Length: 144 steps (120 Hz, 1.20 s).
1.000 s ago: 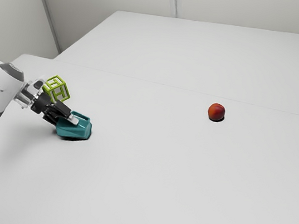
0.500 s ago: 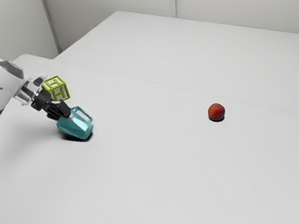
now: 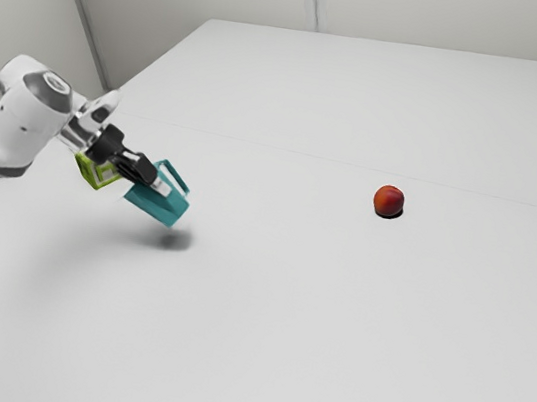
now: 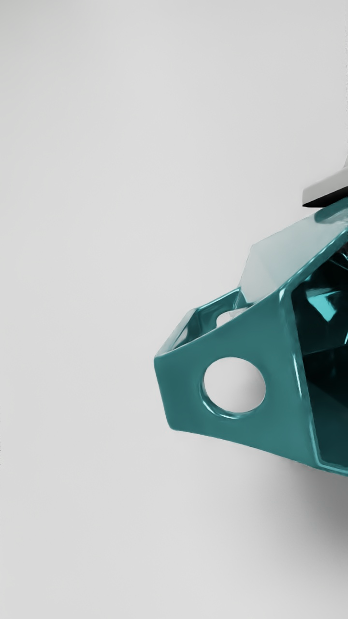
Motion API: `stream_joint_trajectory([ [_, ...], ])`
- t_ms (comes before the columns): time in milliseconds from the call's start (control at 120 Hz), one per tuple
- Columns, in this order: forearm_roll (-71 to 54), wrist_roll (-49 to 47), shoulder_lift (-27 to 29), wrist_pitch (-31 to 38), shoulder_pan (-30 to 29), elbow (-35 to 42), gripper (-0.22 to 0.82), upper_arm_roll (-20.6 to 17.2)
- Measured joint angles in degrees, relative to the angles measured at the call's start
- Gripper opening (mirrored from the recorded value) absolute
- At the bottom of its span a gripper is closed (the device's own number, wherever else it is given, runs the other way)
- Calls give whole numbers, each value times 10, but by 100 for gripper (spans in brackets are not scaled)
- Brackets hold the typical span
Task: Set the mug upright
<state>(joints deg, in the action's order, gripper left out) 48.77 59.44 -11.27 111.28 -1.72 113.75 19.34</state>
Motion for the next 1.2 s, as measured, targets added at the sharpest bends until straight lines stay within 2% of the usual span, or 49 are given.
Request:
stream_joint_trajectory([
  [100, -45, -3, 8, 21, 27, -1, -17, -6],
  [300, -190, -11, 34, 90, 63, -1, -17, -53],
  [458, -311, -31, 45, 140, 77, 8, -17, -90],
  [617, -394, -58, 56, 178, 82, 44, -18, -111],
  [908, -447, -103, 102, 244, 90, 141, -18, -115],
  [1200, -484, -134, 110, 338, 98, 200, -17, -116],
])
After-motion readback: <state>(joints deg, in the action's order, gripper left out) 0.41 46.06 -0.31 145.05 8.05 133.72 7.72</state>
